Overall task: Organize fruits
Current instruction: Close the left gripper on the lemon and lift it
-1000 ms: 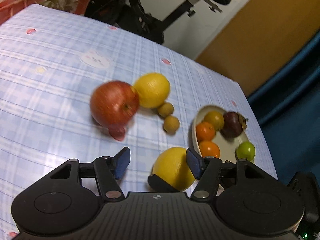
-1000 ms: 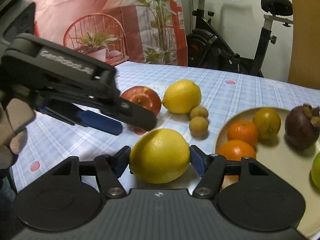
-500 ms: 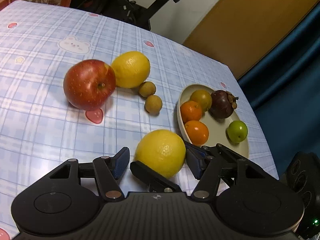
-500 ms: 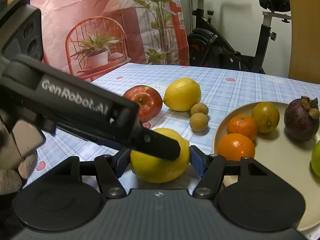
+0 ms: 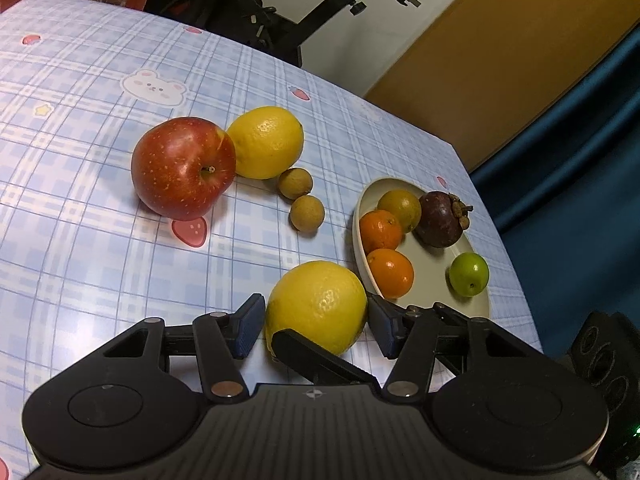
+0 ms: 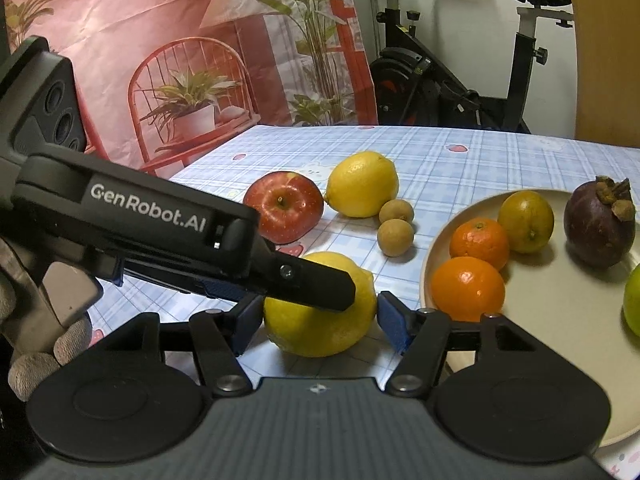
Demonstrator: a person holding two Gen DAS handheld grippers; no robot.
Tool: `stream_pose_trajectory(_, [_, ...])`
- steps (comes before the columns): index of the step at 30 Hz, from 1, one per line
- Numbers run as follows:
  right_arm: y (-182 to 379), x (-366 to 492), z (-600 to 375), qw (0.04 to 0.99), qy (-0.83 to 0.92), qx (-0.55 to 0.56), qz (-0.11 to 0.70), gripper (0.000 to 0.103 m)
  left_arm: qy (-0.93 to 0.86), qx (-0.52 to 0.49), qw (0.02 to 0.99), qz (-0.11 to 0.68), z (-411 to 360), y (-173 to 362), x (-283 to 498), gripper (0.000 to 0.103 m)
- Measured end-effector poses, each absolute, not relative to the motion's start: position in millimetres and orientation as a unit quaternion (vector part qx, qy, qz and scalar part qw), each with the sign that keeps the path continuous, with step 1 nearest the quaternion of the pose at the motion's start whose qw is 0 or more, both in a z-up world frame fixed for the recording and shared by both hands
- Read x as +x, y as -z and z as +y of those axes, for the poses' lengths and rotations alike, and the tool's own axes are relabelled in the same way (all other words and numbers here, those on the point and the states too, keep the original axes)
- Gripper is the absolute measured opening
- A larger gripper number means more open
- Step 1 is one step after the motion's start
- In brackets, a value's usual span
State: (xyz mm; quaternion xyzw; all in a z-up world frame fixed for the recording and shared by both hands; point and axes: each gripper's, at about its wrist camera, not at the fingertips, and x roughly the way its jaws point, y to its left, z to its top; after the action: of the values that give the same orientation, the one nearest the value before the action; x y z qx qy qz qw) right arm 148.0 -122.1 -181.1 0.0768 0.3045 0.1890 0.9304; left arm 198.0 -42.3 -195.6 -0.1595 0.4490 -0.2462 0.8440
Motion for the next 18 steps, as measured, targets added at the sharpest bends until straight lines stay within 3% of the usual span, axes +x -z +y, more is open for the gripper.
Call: stream_pose_trajectory(18, [143, 113, -149, 0.951, -0.165, 0.109, 0.237, 0.061, 0.252, -0.127, 0.862, 0.422, -76, 148, 172, 0.059])
